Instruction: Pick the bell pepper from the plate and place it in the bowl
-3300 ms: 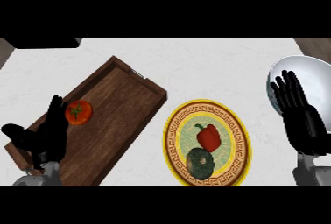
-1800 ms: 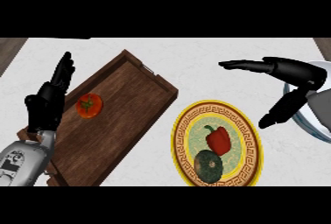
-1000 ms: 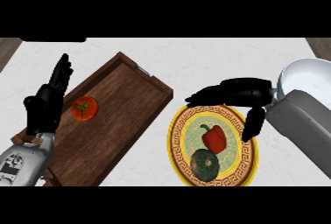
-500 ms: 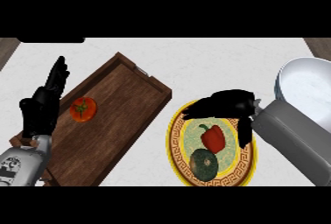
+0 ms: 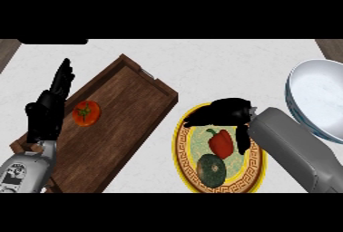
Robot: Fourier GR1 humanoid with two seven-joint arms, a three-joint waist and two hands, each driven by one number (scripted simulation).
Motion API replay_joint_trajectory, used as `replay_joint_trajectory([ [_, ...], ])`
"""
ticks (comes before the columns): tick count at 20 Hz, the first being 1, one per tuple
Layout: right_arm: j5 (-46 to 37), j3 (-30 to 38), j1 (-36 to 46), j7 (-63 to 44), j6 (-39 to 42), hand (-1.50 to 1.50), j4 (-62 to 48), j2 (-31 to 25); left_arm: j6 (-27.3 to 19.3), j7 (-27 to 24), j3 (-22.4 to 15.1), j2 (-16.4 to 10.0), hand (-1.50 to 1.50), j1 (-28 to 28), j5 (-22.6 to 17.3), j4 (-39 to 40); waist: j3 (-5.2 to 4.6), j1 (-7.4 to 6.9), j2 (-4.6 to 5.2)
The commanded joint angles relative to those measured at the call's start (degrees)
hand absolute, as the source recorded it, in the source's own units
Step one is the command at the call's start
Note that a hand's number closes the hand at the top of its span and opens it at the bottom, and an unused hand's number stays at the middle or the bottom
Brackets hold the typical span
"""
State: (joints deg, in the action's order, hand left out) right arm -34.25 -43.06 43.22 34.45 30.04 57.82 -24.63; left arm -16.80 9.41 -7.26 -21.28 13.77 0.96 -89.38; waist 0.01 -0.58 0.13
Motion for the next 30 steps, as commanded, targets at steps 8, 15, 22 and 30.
replay_joint_trajectory([
  [8,-9.75,-1.02,-0.82,9.83,-7.16,1.5,-7.25,6.1,4.72,0.18,4.27,-0.74,0.0,-2.3,-1.25,-2.63,0.0,-0.21,-0.01],
  [15,-10.06,2.31,-0.16,15.47,-8.55,1.5,-11.67,6.58,0.9,2.24,1.02,4.22,0.0,2.08,4.69,0.29,0.02,0.04,0.13],
  [22,-6.47,6.21,-12.25,-8.64,-7.07,1.5,5.07,8.64,3.07,0.42,5.21,1.51,0.0,-3.22,2.42,-0.92,-0.19,4.03,-1.38],
  [30,-4.9,11.06,-28.23,-29.11,-16.38,1.5,20.09,14.43,2.37,0.98,7.72,0.45,0.0,-6.81,1.57,-2.09,-0.28,8.47,-2.93],
])
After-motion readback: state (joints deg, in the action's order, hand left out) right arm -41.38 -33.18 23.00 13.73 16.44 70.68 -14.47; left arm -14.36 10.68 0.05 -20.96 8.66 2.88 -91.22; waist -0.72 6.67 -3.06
